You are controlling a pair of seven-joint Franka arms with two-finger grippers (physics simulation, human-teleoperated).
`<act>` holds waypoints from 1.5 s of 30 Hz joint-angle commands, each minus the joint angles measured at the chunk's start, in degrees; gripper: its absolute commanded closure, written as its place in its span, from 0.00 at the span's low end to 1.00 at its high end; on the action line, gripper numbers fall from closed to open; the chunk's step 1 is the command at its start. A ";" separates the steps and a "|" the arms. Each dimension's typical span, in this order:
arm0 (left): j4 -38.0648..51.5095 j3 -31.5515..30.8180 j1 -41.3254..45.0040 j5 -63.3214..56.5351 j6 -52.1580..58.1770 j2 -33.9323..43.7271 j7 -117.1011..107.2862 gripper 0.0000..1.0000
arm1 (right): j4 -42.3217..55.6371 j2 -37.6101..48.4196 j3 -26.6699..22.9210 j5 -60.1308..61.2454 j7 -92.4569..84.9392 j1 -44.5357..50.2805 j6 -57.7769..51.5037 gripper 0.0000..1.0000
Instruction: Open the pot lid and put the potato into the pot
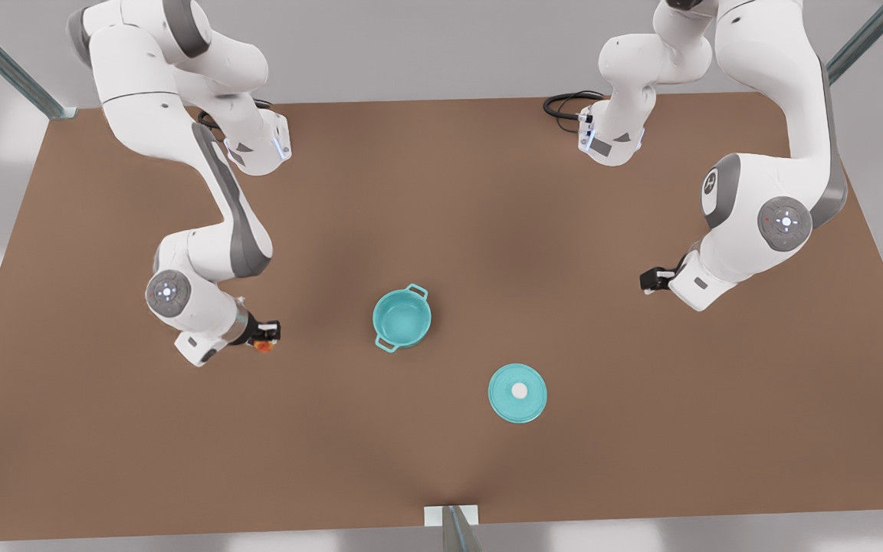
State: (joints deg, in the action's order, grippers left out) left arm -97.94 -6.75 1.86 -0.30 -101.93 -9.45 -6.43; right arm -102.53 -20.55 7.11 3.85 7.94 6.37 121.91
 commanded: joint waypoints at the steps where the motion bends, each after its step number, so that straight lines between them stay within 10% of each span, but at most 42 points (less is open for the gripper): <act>1: 0.03 -0.02 -0.01 -0.05 0.33 0.05 3.00 0.00 | 1.02 0.07 0.01 1.69 24.75 2.33 -3.52 0.44; 17: 0.12 -0.02 -0.01 -0.05 0.33 0.05 3.00 0.00 | 19.21 -15.13 -1.57 4.50 50.42 24.57 -5.63 0.44; 34: 0.47 -0.02 -0.01 -0.05 0.33 -0.04 3.00 0.00 | 23.26 -21.82 -3.16 4.23 49.81 25.54 -4.75 0.44; 35: 0.39 -0.02 -0.01 -0.05 0.33 -0.04 3.00 0.00 | 23.26 -21.82 -3.16 4.23 49.81 25.54 -4.75 0.43; 36: 0.39 -0.02 -0.01 -0.05 0.33 -0.04 3.00 0.00 | 23.26 -21.82 -3.16 4.15 49.45 25.63 -4.75 0.00; 45: 1.35 -0.02 -0.01 -0.14 0.33 -0.30 3.00 0.00 | 24.83 -11.88 -9.31 -0.51 29.52 16.14 -21.52 0.00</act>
State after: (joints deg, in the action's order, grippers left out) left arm -96.34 -6.75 1.86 -0.28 -101.63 -10.00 -3.62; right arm -75.72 -34.25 -1.25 5.69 49.90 23.06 110.94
